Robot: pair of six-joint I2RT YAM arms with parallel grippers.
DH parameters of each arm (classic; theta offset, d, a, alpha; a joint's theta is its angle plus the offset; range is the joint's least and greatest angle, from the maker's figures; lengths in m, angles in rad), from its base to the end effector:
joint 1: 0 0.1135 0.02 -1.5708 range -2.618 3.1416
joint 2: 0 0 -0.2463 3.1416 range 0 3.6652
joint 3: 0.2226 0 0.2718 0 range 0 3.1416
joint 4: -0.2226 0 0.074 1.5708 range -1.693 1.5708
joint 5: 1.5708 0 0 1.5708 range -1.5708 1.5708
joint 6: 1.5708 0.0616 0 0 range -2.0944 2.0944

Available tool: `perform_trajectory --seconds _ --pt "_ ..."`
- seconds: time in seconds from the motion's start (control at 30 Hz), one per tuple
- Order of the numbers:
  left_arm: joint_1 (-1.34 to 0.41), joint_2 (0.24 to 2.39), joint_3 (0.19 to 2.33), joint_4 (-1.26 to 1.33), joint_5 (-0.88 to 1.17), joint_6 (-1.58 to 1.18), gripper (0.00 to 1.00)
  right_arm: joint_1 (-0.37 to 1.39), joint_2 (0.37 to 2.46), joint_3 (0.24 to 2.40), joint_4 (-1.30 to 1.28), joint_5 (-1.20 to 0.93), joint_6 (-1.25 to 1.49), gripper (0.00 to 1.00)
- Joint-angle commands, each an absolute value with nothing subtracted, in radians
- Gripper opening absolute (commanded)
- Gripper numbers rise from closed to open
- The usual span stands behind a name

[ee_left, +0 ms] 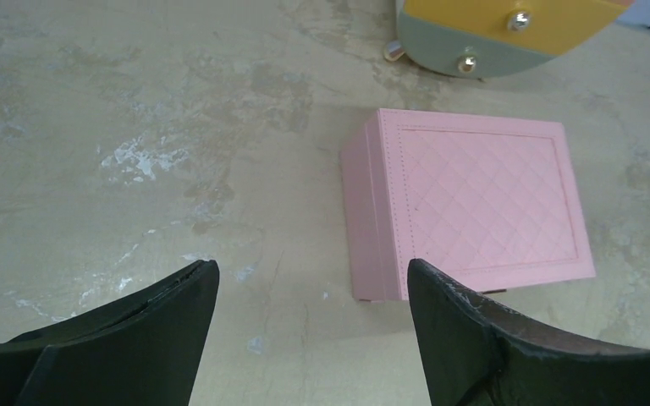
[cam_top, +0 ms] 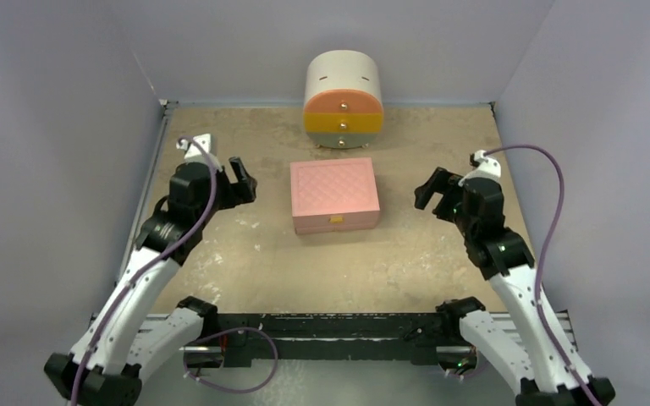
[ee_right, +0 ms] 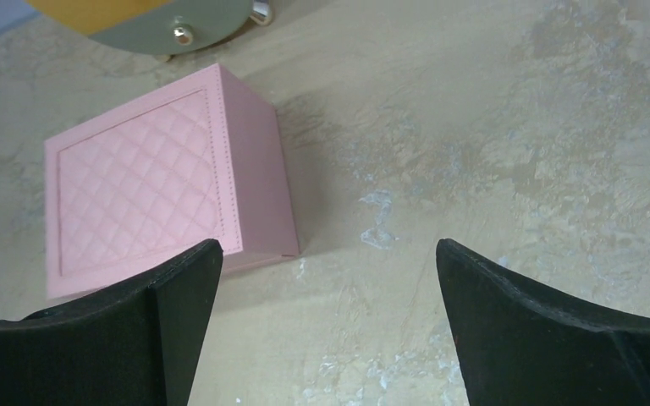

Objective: Organize the mixed jewelry
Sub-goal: Reset both arms

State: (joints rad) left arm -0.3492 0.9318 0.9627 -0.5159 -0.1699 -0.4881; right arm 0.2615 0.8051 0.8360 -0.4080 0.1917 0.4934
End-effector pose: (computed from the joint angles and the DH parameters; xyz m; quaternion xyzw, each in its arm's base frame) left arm 0.2435 -0.0776 0.3166 -0.1029 0.8480 -0.1429 0.4998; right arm 0.2324 0.0500 0.3097 0.1487 0.8116 0.1326 0.5493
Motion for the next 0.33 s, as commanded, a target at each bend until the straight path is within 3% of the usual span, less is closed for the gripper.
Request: perform_trajectory --seconds 0.0,0.2,0.3 --pt "-0.351 0.748 0.883 -0.454 -0.106 -0.460 0.82 0.263 0.627 0.798 -0.463 0.140 0.478 0.99" --pt "-0.350 0.548 0.794 -0.437 -0.060 -0.453 0.85 0.263 0.313 0.717 -0.390 -0.051 0.370 0.99" --pt "-0.350 0.516 0.778 -0.438 -0.062 -0.457 0.85 0.263 0.299 0.734 -0.440 0.029 0.398 0.99"
